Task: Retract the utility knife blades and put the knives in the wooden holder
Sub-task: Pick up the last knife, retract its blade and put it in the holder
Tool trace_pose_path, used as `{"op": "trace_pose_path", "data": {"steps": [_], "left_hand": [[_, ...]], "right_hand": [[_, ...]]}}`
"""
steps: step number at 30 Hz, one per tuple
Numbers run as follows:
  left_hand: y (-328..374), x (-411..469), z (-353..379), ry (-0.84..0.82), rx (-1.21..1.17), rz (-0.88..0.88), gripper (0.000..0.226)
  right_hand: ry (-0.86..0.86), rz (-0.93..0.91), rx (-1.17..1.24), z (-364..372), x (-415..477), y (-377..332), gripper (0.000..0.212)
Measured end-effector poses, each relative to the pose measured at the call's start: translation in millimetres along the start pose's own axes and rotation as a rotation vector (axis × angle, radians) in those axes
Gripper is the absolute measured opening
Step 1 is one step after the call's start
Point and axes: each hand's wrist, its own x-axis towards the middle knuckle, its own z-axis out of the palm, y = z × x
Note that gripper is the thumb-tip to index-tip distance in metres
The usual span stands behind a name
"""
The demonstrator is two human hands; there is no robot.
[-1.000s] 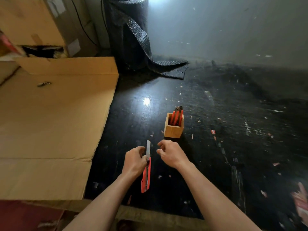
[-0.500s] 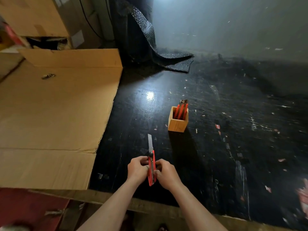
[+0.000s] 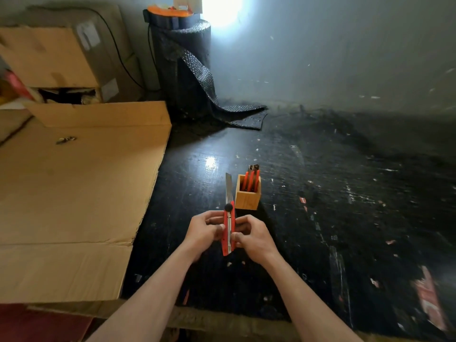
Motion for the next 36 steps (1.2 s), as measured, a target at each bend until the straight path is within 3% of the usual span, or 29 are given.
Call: {"op": "trace_pose_path", "data": {"steps": [7,13,16,22,36], "left_hand": [[74.2,-6.2,16.8,-0.082,-0.091,0.163,0.034],[114.3,-15.6,29.2,-0.143,-0.093,0.279,0.039],[128.3,-19.0,32.5,-0.14,-0.099,0.309,0.038],[147.0,-26.8,33.2,-0.163,-0.15,0.325,0.04],[158.0,-32.2,37.0,-0.11,-0.158,0.32,0.036]], "right_hand": [[0.042,-0.174,0.091,-51.5,-4.2,-53.4,0.027],[0.24,-0.404,-0.15,-81.7,-6.8,-106.8,0.039],[0.265,-0.457,-0.262,-94.7,-4.3,-126.3,0.031],[0.256,-0.461,-0.284,-102.7,-10.3,-138.2,0.012],[0.213,-0.403,-0.267,-89.3,-41.6,-108.5,0.019]]}}
